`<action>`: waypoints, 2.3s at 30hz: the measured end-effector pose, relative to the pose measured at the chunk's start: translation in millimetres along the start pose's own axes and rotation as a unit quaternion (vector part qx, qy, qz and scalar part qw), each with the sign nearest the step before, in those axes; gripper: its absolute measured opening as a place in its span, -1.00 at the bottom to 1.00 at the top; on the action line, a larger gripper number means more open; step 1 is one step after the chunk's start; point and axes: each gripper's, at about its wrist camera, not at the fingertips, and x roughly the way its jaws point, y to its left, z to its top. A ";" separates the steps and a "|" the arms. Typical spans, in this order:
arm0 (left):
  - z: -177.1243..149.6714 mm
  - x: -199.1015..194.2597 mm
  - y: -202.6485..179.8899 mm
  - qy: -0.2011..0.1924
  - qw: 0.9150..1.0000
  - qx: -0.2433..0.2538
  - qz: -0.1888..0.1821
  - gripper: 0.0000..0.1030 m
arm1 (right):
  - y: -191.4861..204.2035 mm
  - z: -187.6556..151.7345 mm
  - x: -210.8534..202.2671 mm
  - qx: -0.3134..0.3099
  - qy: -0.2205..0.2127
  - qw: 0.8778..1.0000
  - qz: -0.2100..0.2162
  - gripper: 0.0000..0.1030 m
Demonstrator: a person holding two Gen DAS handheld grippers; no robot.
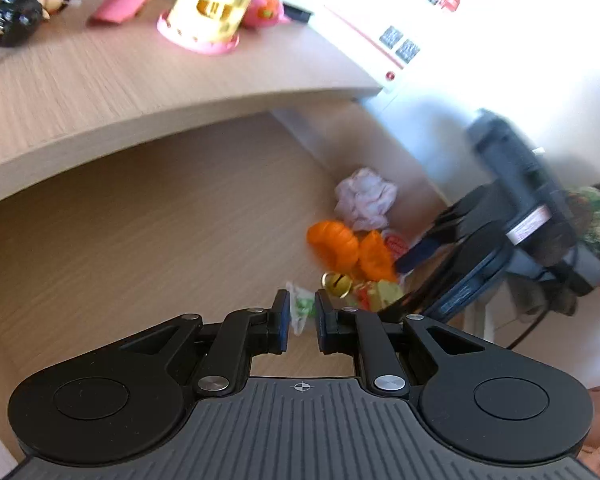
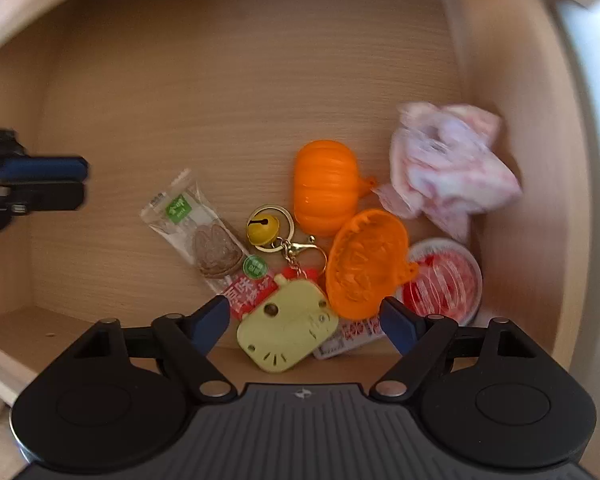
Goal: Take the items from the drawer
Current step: 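Lower the right gripper into the drawer and grasp the yellow cheese keychain, then lower the left gripper into the drawer and grasp the hawthorn snack bar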
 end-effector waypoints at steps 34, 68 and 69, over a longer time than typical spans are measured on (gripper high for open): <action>3.4 28.7 10.6 0.095 0.981 -0.131 0.109 -0.71 | -24.5 -32.0 -62.5 0.008 -0.332 0.943 0.009 0.45; 33.2 91.1 -66.9 0.058 0.948 0.180 0.258 -0.50 | -62.5 -49.8 -48.0 0.092 -0.404 0.888 0.200 0.54; 31.7 89.4 -66.1 0.056 0.947 0.188 0.255 -0.49 | -62.6 -49.4 -47.6 0.092 -0.403 0.888 0.201 0.55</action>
